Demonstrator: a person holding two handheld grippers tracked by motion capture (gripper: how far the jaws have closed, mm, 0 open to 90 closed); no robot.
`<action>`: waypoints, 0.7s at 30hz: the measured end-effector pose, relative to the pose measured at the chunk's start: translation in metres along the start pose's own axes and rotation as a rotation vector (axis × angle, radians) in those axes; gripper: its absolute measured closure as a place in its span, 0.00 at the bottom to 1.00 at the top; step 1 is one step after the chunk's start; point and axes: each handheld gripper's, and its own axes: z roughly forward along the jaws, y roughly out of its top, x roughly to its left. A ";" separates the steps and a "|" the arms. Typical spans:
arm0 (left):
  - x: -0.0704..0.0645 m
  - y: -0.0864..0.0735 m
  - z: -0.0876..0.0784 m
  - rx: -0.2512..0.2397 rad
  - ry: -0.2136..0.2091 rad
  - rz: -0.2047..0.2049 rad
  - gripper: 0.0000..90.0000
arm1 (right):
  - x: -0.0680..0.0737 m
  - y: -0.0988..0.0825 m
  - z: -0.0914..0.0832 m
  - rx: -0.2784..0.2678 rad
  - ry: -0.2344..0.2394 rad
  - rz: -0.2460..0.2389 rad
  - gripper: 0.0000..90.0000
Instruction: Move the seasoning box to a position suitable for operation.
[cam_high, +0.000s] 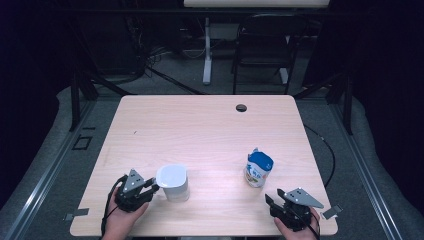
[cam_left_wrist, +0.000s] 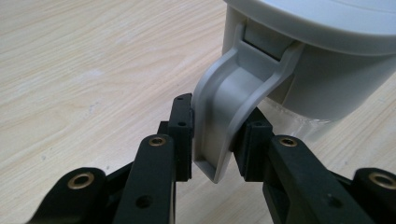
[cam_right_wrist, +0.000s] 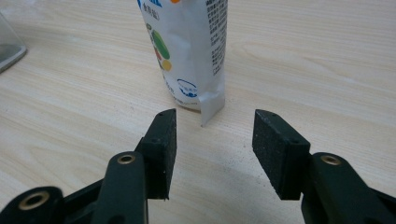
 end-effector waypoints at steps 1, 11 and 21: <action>-0.003 0.001 0.001 0.000 -0.005 0.004 0.79 | 0.000 0.000 0.000 0.002 0.003 -0.001 0.56; -0.020 0.005 0.005 0.008 -0.032 0.040 0.79 | 0.002 0.000 0.002 0.002 0.032 -0.014 0.61; -0.030 0.006 0.007 0.010 -0.032 0.042 0.79 | 0.009 0.002 0.003 -0.008 0.032 -0.032 0.58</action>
